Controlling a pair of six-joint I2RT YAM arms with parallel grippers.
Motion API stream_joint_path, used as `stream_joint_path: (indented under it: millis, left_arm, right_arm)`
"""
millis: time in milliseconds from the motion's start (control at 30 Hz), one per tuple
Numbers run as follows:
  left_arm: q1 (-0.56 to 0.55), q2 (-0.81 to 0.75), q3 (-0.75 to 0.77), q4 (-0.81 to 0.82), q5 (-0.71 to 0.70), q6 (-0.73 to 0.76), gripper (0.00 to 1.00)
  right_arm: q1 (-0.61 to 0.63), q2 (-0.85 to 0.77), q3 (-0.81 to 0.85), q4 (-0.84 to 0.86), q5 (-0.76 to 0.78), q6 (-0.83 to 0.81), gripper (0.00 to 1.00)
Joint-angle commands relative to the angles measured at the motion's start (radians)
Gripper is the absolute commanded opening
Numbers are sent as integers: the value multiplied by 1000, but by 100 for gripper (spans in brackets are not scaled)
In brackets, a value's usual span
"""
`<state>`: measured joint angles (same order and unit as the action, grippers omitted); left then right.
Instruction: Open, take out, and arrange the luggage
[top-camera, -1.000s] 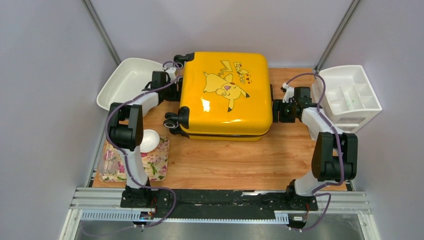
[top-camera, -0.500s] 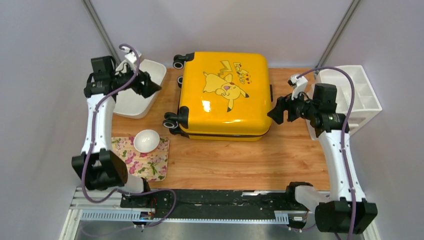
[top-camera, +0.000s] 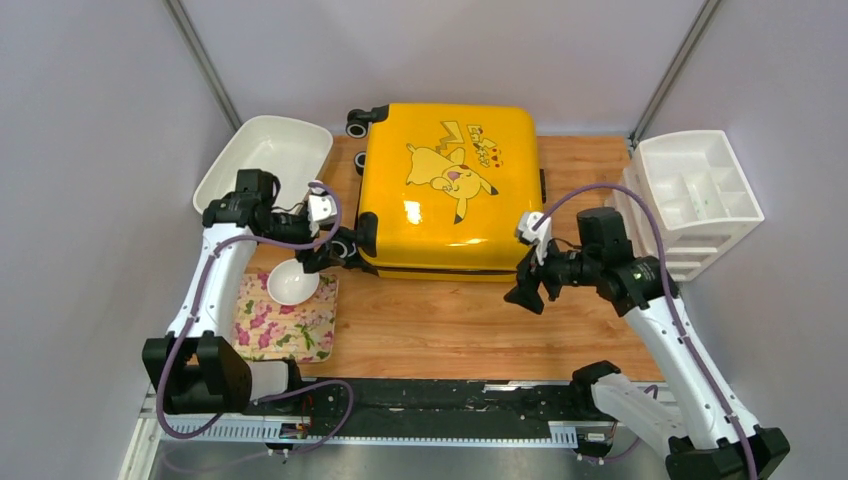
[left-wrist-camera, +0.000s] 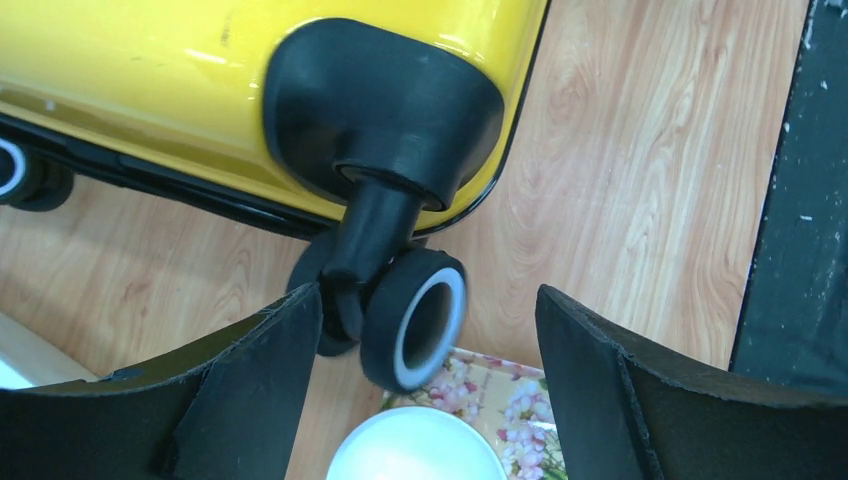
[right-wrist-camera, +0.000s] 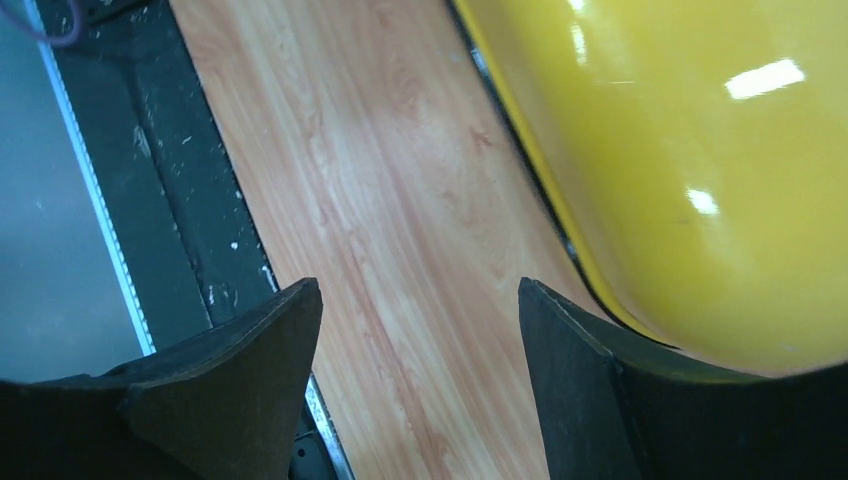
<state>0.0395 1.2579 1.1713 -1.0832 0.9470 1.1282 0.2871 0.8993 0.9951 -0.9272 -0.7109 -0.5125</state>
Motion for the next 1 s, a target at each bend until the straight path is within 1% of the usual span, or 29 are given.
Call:
stream_joint_path:
  millis: [0, 100, 133, 167, 300, 333, 433, 633, 667, 767, 900, 967]
  left_arm:
    - [-30, 37, -7, 55, -56, 93, 86]
    - [-36, 78, -9, 60, -71, 122, 84]
    - [-71, 96, -10, 65, -94, 134, 82]
    - [-79, 101, -13, 72, -105, 137, 82]
    - [-93, 117, -39, 126, -119, 101, 83]
    - [-93, 110, -47, 165, -125, 87, 85]
    - [-95, 78, -53, 213, -157, 35, 87]
    - [-93, -27, -9, 142, -201, 58, 88]
    - [-93, -40, 7, 143, -205, 35, 88]
    - [-92, -75, 16, 144, -211, 27, 88]
    - [-92, -80, 4, 167, -215, 32, 88]
    - [-92, -65, 4, 204, -217, 6, 88]
  right_arm:
    - [104, -34, -49, 5, 77, -72, 76]
    - [162, -36, -82, 33, 102, -78, 75]
    - [190, -34, -90, 54, 108, -81, 75]
    - [201, -28, -104, 63, 113, -86, 75]
    - [239, 4, -105, 76, 120, -87, 74]
    - [250, 10, -104, 73, 120, -86, 74]
    - [261, 16, -101, 67, 117, -86, 74]
    - [261, 4, -99, 53, 116, -80, 74]
    - [261, 3, -99, 53, 113, -77, 74]
    - [262, -3, -101, 51, 113, -70, 74]
    - [262, -7, -105, 57, 117, -70, 74]
    - [262, -2, -101, 51, 119, -72, 74]
